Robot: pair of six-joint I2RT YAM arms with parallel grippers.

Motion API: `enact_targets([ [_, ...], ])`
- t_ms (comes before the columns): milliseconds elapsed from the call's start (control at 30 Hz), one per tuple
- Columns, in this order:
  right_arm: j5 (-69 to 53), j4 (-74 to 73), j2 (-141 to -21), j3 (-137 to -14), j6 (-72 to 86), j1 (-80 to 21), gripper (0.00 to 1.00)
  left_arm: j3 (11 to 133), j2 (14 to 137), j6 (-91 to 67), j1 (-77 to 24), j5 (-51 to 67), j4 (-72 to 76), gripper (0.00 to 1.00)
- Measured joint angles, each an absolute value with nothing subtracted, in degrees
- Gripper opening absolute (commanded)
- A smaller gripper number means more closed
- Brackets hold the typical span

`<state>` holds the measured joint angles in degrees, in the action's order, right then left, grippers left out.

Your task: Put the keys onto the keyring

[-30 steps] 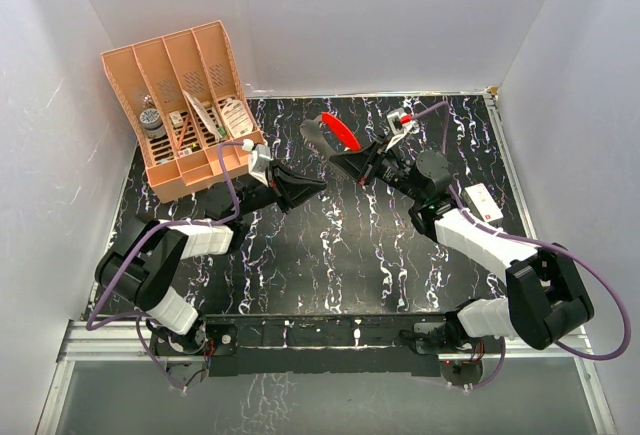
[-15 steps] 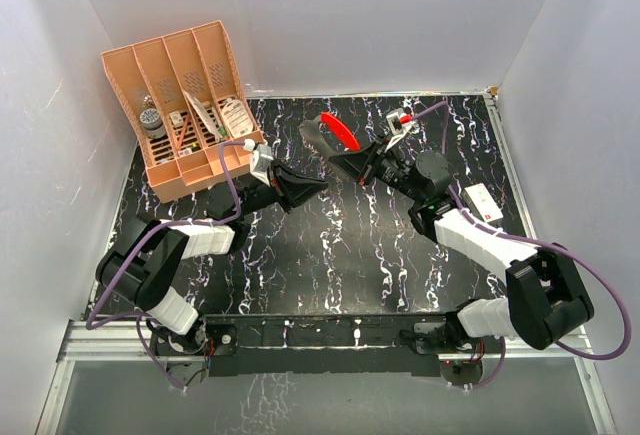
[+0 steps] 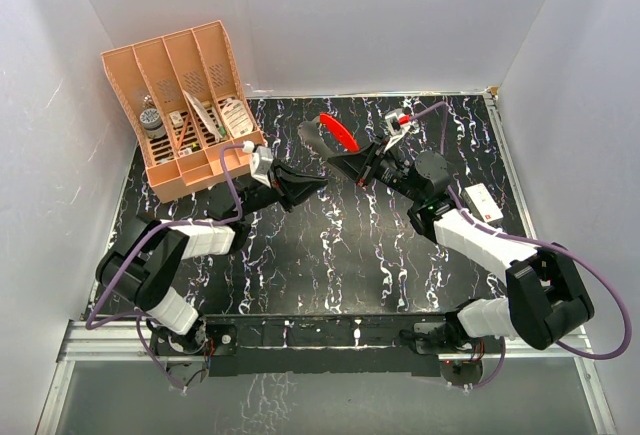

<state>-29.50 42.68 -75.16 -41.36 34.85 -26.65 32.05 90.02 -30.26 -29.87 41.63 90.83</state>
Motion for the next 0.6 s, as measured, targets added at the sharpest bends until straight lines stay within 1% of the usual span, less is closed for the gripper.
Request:
enact_targets([
  [300, -29.7, 42.6, -75.0, -41.4, 34.9, -26.9, 0.0, 31.8, 84.4, -21.7, -30.7, 40.3, 87.8, 0.0],
  [600, -29.8, 42.0, -74.9, -41.4, 34.9, -27.0, 0.0, 31.8, 81.3, -10.9, -33.8, 40.2, 78.7, 0.0],
])
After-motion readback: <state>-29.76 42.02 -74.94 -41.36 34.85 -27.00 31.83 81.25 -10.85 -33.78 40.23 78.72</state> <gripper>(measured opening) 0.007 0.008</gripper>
